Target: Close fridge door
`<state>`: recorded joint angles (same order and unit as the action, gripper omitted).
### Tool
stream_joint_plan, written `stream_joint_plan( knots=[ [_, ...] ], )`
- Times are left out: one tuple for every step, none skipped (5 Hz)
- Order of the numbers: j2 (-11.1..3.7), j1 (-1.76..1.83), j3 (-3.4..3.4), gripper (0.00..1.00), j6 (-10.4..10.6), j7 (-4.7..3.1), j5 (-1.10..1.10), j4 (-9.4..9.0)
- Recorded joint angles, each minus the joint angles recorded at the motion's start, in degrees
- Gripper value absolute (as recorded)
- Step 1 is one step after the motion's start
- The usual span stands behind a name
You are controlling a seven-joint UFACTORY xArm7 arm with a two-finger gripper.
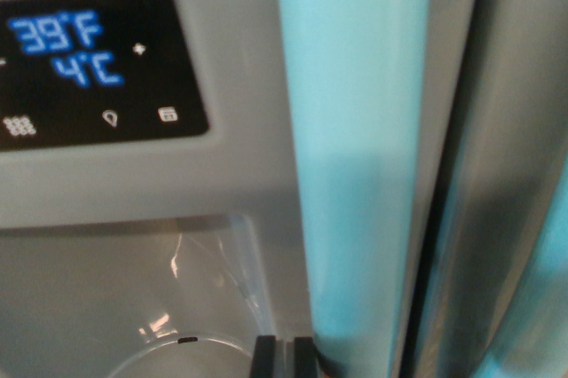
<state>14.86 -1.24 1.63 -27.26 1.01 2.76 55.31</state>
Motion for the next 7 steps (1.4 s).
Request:
stream_joint_plan(
  knots=[
    [0.0,0.0,0.0,1.0,0.0,0.0,0.0,0.0],
    [0.0,0.0,0.0,1.0,0.0,0.0,0.0,0.0],
    [0.0,0.0,0.0,1.0,0.0,0.0,0.0,0.0],
    [0.0,0.0,0.0,1.0,0.0,0.0,0.0,0.0],
    [0.0,0.0,0.0,1.0,0.0,0.0,0.0,0.0],
    [0.0,0.0,0.0,1.0,0.0,0.0,0.0,0.0],
    [0.0,0.0,0.0,1.0,0.0,0.0,0.0,0.0]
  ],
)
